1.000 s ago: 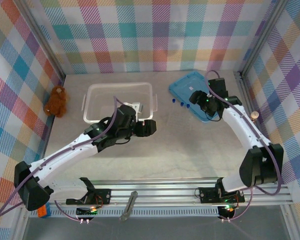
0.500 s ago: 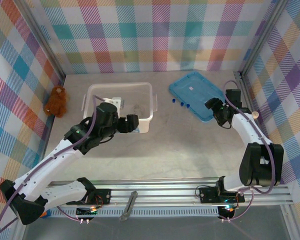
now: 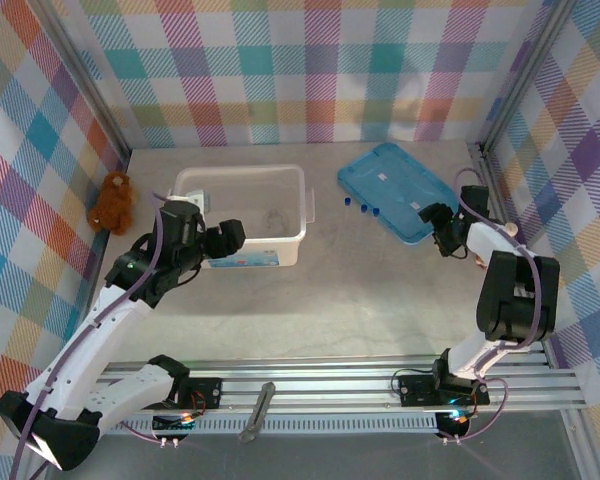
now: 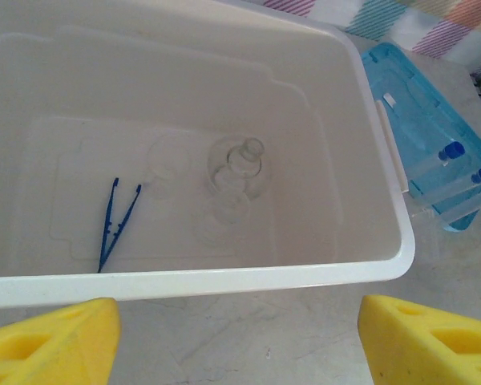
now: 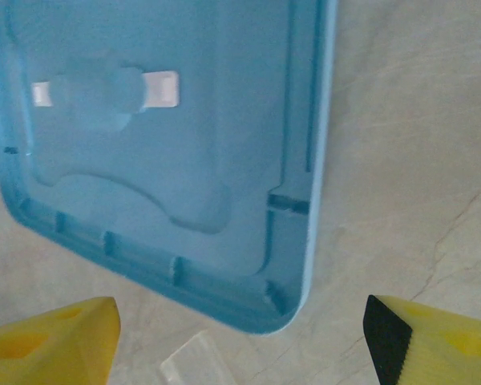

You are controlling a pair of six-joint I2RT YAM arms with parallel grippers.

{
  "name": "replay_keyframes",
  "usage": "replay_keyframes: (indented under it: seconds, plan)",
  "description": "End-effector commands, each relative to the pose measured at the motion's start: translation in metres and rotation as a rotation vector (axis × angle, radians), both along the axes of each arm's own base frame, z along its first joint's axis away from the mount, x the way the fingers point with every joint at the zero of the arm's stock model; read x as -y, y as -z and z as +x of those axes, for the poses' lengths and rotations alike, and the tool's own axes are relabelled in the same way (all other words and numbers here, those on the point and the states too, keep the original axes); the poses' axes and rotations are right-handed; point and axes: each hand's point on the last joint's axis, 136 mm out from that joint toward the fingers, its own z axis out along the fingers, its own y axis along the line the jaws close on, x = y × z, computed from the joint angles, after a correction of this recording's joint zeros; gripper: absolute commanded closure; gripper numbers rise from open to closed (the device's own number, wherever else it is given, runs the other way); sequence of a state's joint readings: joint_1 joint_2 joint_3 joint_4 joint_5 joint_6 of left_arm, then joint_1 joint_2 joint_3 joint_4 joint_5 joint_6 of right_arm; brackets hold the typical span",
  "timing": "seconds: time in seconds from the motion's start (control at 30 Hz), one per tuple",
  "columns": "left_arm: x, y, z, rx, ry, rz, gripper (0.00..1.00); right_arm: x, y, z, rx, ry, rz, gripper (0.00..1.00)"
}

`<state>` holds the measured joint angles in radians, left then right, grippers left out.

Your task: Organize the chemistry lab equipment

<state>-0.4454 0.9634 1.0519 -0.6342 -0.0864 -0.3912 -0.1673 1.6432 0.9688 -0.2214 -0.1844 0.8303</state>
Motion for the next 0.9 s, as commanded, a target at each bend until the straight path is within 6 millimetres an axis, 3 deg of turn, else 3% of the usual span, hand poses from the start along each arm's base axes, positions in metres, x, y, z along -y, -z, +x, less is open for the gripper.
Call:
replay_keyframes:
  seconds: [0.0, 0.5, 0.87]
  plan:
    - [-0.005, 0.006, -0.006, -0.027, 0.005, -0.006, 0.22, 0.008, -0.002, 0.015, 0.035, 0.003, 0.011, 0.19]
    - [-0.015, 0.020, -0.007, -0.064, -0.021, -0.023, 0.22, 0.007, 0.019, 0.045, 0.050, -0.041, 0.058, 0.20]
    - [-0.016, 0.025, -0.009, -0.082, -0.024, -0.031, 0.22, 0.001, 0.000, 0.070, 0.186, -0.086, 0.119, 0.20]
